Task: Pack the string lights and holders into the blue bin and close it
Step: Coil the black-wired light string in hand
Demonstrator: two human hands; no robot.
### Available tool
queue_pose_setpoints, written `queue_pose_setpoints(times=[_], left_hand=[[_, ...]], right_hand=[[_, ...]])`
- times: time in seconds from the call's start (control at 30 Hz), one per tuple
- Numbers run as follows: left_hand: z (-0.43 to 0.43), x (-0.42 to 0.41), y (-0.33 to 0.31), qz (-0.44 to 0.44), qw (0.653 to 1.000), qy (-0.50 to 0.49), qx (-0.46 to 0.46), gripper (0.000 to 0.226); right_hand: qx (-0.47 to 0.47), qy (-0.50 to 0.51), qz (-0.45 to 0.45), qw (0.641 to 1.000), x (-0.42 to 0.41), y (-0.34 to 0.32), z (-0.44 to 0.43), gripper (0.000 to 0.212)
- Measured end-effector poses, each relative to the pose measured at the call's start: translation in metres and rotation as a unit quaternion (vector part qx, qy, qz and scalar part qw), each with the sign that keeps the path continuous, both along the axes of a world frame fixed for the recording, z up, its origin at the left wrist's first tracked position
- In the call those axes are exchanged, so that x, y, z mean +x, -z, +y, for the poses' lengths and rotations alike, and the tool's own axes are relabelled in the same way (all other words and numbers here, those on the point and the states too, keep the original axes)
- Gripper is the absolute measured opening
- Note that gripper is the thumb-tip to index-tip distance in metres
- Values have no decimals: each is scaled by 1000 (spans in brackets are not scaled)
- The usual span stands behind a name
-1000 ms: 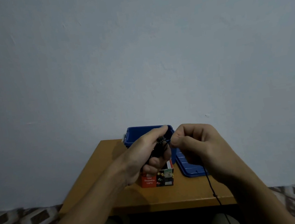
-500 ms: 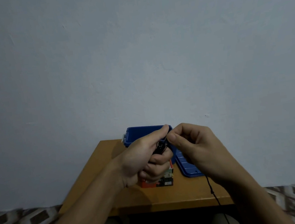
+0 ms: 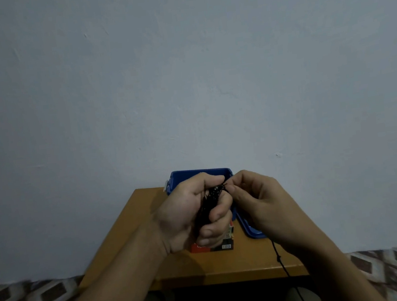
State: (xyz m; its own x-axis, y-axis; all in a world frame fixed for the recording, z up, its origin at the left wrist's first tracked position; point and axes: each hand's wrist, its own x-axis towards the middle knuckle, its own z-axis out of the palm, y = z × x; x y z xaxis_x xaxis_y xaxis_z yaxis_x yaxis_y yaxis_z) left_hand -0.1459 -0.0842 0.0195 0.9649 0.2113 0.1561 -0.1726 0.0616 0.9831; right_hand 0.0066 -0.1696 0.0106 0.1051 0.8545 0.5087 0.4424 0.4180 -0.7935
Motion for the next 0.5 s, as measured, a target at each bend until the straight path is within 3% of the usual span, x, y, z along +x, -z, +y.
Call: queue_pose_setpoints(times=[0.5], left_hand=[[-1, 0, -1, -73, 996, -18, -51, 42]], right_hand=[[-55, -20, -49, 997, 2, 12, 4, 22]])
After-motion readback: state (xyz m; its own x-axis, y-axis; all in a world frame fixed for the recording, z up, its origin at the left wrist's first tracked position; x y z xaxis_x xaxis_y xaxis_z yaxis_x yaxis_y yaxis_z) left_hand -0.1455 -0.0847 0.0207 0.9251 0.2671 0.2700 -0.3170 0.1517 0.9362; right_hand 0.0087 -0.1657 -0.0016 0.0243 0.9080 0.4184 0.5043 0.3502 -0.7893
